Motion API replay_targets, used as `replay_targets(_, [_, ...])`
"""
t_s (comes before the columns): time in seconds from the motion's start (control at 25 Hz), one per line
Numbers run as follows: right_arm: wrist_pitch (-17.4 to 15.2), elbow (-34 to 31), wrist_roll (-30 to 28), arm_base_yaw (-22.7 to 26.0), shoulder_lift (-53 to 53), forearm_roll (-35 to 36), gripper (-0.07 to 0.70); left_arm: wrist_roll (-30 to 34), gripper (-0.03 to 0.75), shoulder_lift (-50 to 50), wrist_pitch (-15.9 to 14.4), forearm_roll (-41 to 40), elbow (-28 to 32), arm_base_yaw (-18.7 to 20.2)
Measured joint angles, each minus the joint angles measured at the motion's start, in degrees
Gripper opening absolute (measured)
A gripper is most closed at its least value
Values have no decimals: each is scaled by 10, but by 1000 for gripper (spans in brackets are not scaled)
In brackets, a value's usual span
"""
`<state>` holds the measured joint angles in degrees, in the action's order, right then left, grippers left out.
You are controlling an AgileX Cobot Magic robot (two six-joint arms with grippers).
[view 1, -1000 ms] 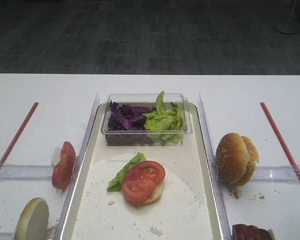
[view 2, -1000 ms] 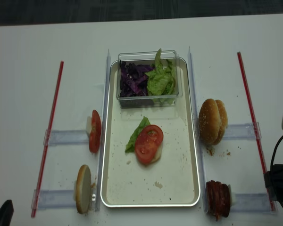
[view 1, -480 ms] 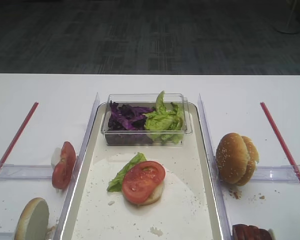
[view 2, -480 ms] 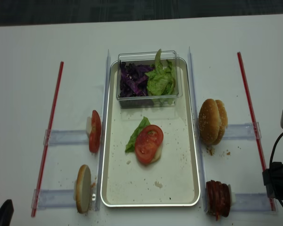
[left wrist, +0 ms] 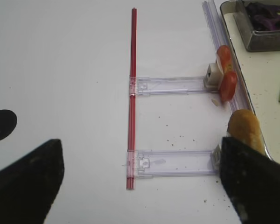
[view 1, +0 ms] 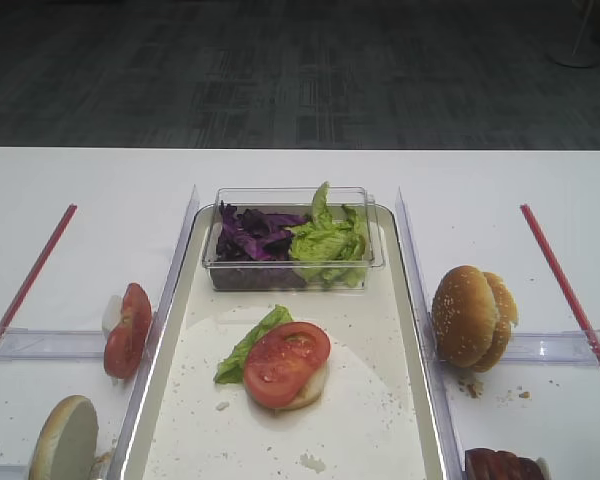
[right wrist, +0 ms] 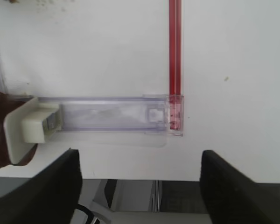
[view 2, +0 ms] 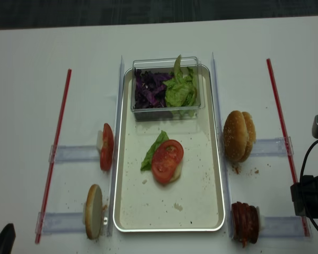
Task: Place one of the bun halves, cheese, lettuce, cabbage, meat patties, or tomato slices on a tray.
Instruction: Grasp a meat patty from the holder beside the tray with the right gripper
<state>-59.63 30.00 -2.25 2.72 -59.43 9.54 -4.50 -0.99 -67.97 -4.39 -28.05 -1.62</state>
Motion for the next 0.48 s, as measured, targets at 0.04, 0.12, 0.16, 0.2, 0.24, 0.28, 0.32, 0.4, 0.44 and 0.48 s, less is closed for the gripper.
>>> replay_targets(0.04, [-1,4,0,-10,0,1,547,0,618,0,0,0,0,0])
replay_targets(0.12, [-1,12,13,-36,0,4,545,0,618,0,0,0,0,0])
replay_targets(0.16, [0,13,23,-53,0,4,543,0,618,0,0,0,0,0])
replay_targets(0.2, [1,14,34,-72,0,5,542,0,618,0,0,0,0,0])
replay_targets(0.24, [4,14,44,-90,0,5,542,0,618,0,0,0,0,0])
replay_targets(0.28, [6,14,56,-106,0,5,540,0,618,0,0,0,0,0])
replay_targets(0.32, [10,14,69,-125,0,5,540,0,618,0,0,0,0,0])
replay_targets(0.4, [16,14,90,-161,0,6,540,0,618,0,0,0,0,0])
replay_targets(0.44, [20,14,102,-177,0,6,540,0,618,0,0,0,0,0])
replay_targets(0.48, [23,14,112,-194,0,7,540,0,618,0,0,0,0,0])
